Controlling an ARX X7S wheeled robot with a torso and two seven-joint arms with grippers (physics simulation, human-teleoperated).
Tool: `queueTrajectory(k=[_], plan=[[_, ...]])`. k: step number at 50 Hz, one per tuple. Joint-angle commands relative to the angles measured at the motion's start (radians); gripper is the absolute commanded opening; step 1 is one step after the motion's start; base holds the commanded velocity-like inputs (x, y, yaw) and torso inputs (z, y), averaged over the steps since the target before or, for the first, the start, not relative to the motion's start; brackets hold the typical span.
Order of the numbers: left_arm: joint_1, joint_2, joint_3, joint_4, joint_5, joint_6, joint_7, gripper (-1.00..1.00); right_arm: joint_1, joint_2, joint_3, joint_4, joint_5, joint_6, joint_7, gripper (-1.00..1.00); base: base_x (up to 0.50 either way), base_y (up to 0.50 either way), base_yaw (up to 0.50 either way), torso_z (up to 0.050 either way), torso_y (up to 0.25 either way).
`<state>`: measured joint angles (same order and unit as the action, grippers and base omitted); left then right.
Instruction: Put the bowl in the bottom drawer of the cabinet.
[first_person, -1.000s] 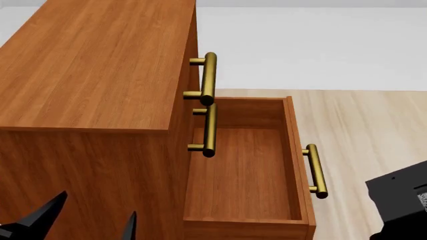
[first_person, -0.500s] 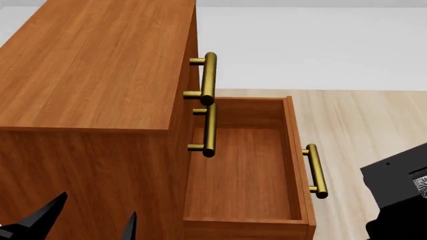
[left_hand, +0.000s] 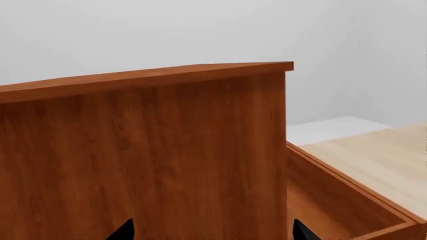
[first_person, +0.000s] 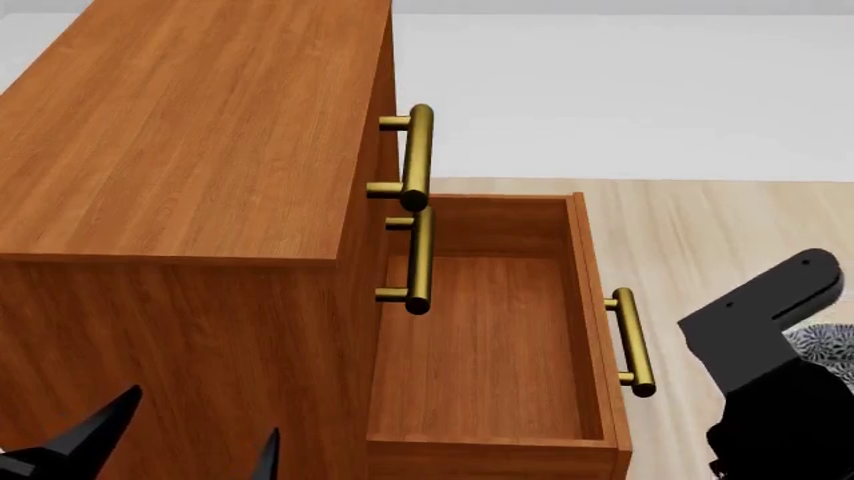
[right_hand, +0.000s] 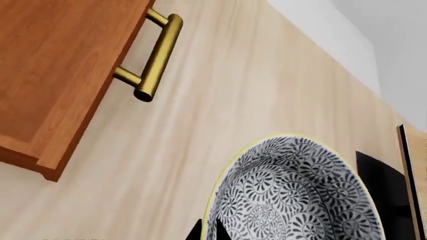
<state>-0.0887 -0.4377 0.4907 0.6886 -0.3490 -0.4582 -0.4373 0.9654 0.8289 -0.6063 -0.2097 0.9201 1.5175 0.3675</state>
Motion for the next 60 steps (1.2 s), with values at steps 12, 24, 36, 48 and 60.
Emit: queueTrajectory(k=[12, 24, 36, 48, 60], plan=[[-0.007, -0.006, 0.017, 0.002, 0.01, -0.006, -0.004, 1.0, 0.278, 0.006, -0.381, -0.017, -0.104, -0.039, -0.229, -1.0, 0.0, 0.0, 0.0, 0.0, 0.001], [-0.012, -0.007, 0.022, 0.003, 0.011, -0.013, -0.008, 1.0, 0.382, -0.013, -0.503, -0.007, -0.138, -0.05, -0.293, -1.0, 0.0, 0.0, 0.0, 0.0, 0.0], [-0.018, -0.009, 0.027, 0.004, 0.01, -0.022, -0.01, 1.0, 0.475, -0.03, -0.609, 0.007, -0.172, -0.079, -0.373, -1.0, 0.0, 0.0, 0.0, 0.0, 0.001], [-0.024, -0.011, 0.032, 0.006, 0.009, -0.032, -0.012, 1.0, 0.531, -0.06, -0.7, 0.05, -0.217, -0.148, -0.461, -1.0, 0.0, 0.0, 0.0, 0.0, 0.0], [-0.022, -0.013, 0.035, 0.005, 0.009, -0.03, -0.017, 1.0, 0.558, -0.087, -0.757, 0.079, -0.255, -0.212, -0.515, -1.0, 0.0, 0.0, 0.0, 0.0, 0.001]])
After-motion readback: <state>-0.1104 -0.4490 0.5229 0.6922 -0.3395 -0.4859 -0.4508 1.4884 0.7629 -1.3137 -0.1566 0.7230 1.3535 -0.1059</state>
